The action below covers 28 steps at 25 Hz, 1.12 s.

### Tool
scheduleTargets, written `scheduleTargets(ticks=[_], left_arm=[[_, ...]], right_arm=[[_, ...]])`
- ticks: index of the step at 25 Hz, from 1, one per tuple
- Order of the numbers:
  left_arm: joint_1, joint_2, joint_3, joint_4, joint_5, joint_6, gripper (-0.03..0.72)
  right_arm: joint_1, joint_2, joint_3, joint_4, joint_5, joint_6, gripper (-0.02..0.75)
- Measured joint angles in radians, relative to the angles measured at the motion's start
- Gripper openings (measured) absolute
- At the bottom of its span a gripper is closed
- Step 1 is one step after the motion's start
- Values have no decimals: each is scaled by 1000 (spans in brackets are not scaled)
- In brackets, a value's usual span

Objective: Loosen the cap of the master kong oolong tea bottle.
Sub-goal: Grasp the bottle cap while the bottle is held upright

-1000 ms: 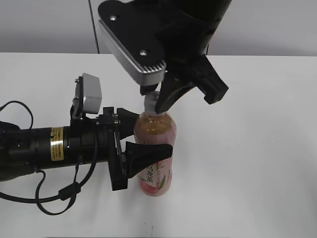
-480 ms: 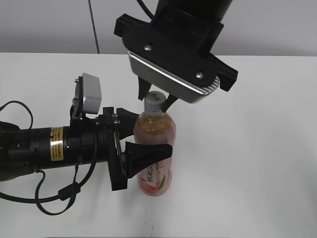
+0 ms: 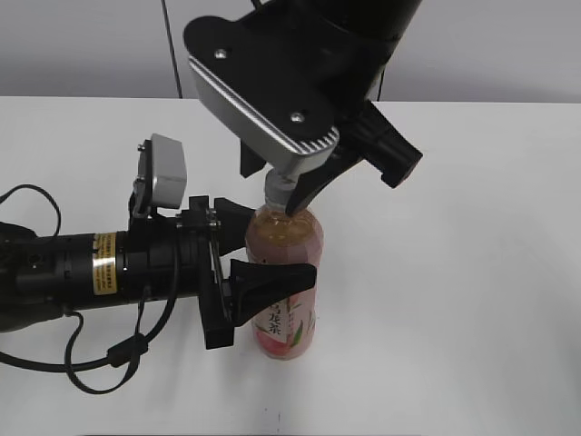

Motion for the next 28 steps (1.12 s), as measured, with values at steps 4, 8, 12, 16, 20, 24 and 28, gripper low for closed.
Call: scheduleTargets(ticks=[4, 8, 12, 16, 20, 24, 28], left_arm=[[0, 0, 0, 1, 0, 0, 465], [0, 0, 0, 6, 0, 0, 465], [0, 0, 0, 14, -1, 0, 465], [0, 0, 0, 16, -1, 0, 464], [0, 0, 0, 19, -2, 0, 464], [0, 0, 0, 19, -2, 0, 464], [0, 0, 0, 20, -2, 0, 464]], right_arm=[[0, -3, 0, -1, 0, 163, 428], [0, -18, -21, 3, 0, 422, 487], [0, -19, -87, 13, 0, 799, 566], [0, -20, -119, 13, 0, 1146, 586], [0, -15, -119, -26, 0, 1490, 586], [0, -12, -119, -63, 0, 1720, 586], [0, -16, -90, -56, 0, 1803, 586]])
